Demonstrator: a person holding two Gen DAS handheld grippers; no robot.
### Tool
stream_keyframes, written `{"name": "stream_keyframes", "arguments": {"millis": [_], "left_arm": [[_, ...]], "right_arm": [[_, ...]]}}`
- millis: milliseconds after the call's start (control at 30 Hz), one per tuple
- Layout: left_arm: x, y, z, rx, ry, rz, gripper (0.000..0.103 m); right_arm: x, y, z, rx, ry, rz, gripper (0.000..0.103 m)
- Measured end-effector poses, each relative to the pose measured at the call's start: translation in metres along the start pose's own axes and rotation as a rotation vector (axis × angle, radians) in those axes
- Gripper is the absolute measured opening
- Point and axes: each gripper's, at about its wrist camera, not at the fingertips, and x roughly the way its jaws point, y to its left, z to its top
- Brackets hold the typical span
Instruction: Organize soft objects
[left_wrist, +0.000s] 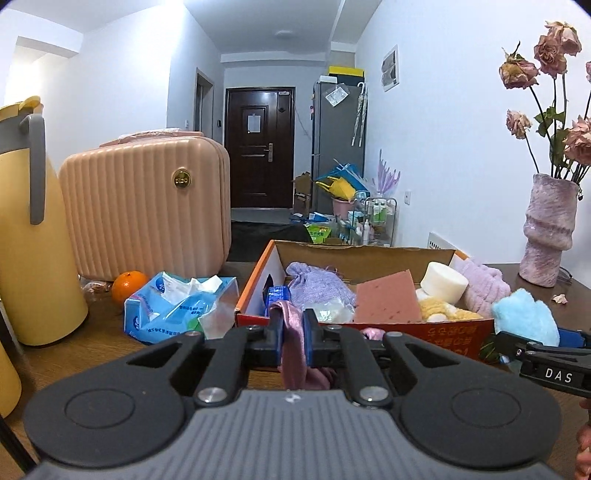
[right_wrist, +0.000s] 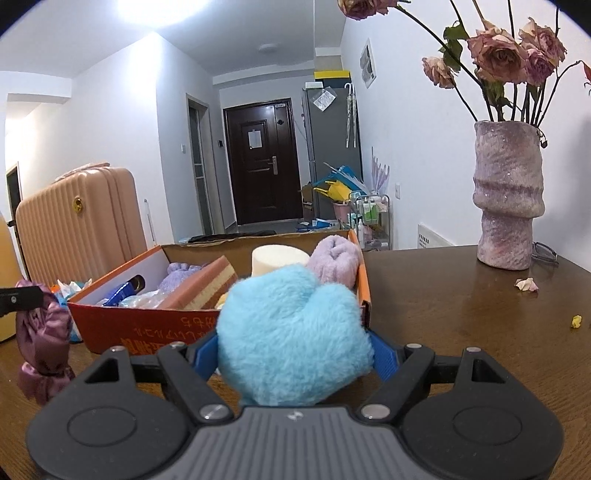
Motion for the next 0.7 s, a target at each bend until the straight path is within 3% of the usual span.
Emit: {"name": "stream_keyframes", "arguments": {"millis": [400, 700], "left_arm": [[-0.015, -0.004, 0.026, -0.039, -0.114, -0.021, 0.011], [0.0, -0.028, 0.042, -0.068, -0.152, -0.032, 0.011]], "right_arm": [[-0.006, 0.018, 0.007, -0.058, -0.126, 0.014, 0.08], [0.012, 0.034, 0.017, -0.092, -0.188, 0.009, 0.08]]}}
